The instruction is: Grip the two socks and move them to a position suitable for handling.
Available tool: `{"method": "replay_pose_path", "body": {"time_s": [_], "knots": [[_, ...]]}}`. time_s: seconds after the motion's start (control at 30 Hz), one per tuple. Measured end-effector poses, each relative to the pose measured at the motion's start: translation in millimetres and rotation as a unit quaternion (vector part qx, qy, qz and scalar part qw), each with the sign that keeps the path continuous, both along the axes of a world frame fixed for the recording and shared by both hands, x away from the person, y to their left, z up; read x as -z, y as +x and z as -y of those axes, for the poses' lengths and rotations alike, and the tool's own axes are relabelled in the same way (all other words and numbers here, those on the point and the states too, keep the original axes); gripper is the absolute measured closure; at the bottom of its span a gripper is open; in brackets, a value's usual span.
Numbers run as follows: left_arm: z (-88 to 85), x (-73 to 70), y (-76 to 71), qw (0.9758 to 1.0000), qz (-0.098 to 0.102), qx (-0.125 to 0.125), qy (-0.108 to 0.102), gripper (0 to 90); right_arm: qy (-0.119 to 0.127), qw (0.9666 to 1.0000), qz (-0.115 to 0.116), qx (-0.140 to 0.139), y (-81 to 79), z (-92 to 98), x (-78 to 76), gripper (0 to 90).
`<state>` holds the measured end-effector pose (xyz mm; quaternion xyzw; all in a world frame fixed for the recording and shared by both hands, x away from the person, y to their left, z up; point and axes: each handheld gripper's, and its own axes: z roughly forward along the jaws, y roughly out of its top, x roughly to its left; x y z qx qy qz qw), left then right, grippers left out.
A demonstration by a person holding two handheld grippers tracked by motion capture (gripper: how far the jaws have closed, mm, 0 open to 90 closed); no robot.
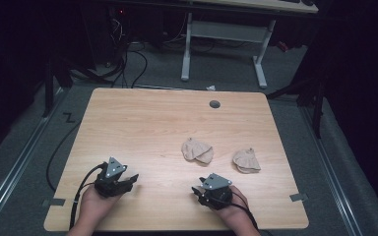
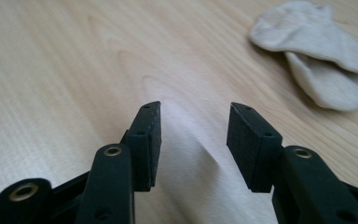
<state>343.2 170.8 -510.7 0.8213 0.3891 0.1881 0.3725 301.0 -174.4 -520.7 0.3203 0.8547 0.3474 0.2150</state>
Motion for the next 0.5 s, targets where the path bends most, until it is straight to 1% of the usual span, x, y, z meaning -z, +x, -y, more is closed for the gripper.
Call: {"method": "replay_pose_path", "body": {"time_s": [0.07,0.17,0.33,0.37,0.4,0.43,0.5], "knots": [[-0.2,-0.1,1.0,1.0,-0.002,-0.001,-0.008,45.5,0.018,0.9997,-0.005,0.017,2.9,8.3,-0.1,54.4],[0.4,-0.2,2.3,0.9999,-0.001,-0.003,-0.01,46.5,0.025,0.9988,-0.01,0.041,6.2,19.6,1.1,54.3],[0.9,0.0,1.8,1.0,-0.002,-0.001,-0.006,46.2,0.047,0.9968,-0.005,0.065,8.7,35.0,-1.6,54.2],[0.6,0.3,1.4,1.0,0.0,-0.001,-0.005,46.2,0.047,0.9968,-0.005,0.065,8.7,35.0,-1.6,54.2],[-0.5,0.4,0.9,1.0,-0.002,-0.001,-0.005,45.8,0.051,0.996,-0.002,0.073,10.2,39.3,-2.7,53.7],[-0.5,0.4,0.9,1.0,-0.002,-0.001,-0.005,45.3,0.051,0.996,-0.002,0.073,10.2,39.3,-2.7,53.7],[-2.3,0.7,0.6,1.0,-0.003,-0.002,-0.006,44.5,0.055,0.9951,-0.006,0.082,13.5,44.0,-3.3,52.0]]}}
